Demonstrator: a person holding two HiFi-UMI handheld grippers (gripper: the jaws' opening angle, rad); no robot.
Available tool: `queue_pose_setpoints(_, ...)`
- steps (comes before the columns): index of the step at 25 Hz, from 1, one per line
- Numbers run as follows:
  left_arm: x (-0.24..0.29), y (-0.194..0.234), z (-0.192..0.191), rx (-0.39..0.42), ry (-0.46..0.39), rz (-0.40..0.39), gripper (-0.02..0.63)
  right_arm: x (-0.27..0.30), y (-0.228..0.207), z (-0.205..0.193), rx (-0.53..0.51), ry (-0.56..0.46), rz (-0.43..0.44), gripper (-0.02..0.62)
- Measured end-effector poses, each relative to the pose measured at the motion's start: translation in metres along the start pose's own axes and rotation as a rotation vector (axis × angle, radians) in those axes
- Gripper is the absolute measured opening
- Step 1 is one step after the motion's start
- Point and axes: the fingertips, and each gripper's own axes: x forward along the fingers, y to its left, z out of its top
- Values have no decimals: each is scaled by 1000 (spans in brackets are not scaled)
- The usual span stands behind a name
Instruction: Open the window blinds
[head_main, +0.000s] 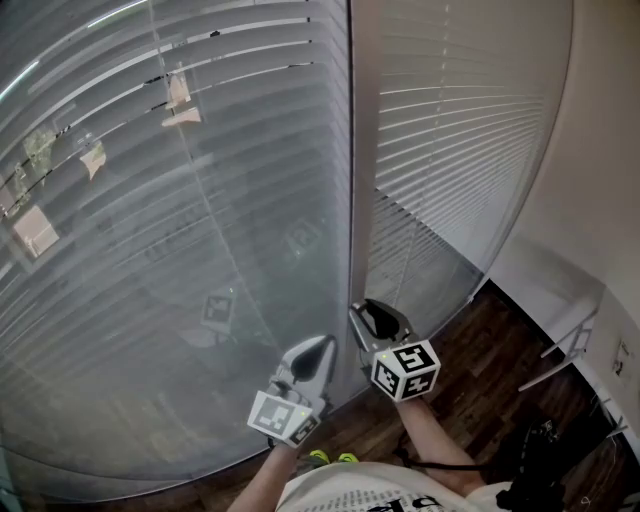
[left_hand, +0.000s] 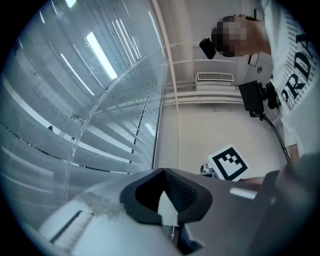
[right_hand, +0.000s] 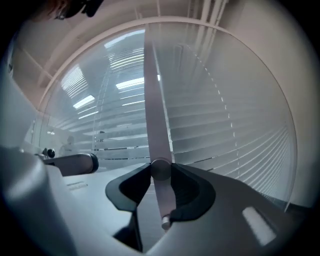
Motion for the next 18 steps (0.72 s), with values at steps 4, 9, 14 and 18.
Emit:
queue_pose_setpoints(4, 0, 1, 0, 7, 3, 1, -8, 0, 0, 0, 12, -8, -7, 129)
queue_pose_setpoints(9, 0, 1, 1, -5, -3, 4, -8, 1, 0, 0, -34, 4, -15, 130)
queue_pose_setpoints(14, -1, 0, 2, -11, -7, 1, -8, 0, 2, -3, -235, 71, -19, 126)
queue_pose_setpoints(18, -1, 2, 4, -9, -11, 5, -8, -4, 10, 2, -528, 127, -11, 127)
